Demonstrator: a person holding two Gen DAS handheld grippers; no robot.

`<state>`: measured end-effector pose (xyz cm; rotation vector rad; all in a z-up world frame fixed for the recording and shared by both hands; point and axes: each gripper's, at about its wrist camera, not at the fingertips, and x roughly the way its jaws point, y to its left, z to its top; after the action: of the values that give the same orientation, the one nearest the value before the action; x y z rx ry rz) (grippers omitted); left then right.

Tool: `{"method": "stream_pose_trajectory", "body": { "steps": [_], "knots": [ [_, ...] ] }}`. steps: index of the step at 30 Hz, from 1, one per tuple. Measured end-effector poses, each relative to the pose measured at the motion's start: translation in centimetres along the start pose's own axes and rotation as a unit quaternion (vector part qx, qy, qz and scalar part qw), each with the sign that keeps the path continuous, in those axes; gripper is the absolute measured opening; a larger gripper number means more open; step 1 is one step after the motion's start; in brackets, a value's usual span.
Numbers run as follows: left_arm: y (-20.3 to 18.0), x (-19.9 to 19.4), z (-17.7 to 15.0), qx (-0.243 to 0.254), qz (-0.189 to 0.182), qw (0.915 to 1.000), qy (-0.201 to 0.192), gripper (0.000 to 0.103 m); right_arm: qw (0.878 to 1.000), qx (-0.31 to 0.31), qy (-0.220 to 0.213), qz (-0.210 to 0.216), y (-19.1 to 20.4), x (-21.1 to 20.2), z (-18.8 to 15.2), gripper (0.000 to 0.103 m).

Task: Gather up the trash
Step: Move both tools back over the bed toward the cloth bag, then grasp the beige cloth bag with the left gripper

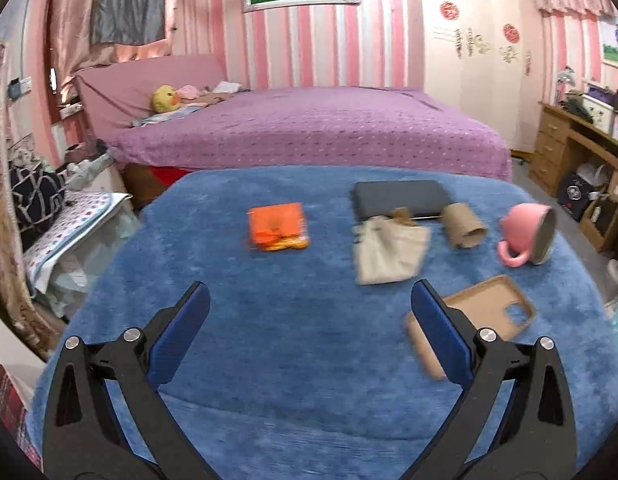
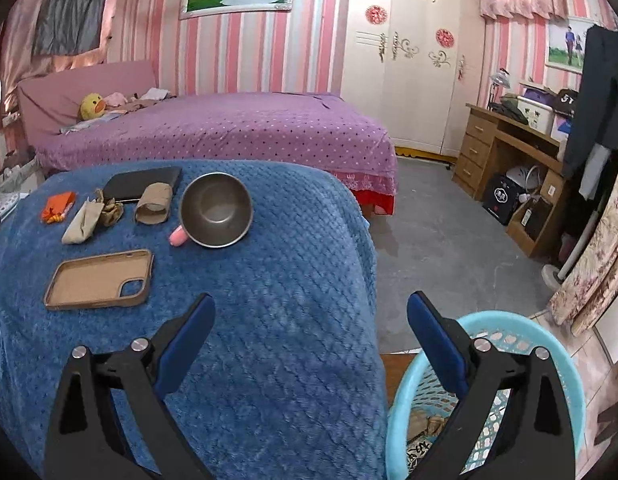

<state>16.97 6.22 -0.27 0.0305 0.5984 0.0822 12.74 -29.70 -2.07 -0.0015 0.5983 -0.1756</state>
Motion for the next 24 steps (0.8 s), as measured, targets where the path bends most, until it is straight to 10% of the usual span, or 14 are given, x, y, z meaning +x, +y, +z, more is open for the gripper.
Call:
{"method": "stream_pose_trajectory", "body": {
  "steps": [11,24],
  "knots": [
    [4.3,2.0,0.2,-0.05,0.001,0.9984,0.026,0.097,1.0,-0.015,0.011,0.018,2.7,1.4,0.7,0.095],
    [0.9,4.0,1.7,-0.036,-0.033,0.9982,0.033,0.097,0.998,-0.03,0.007,0.046,5.0,3.2,2.9,0.095]
  ]
}}
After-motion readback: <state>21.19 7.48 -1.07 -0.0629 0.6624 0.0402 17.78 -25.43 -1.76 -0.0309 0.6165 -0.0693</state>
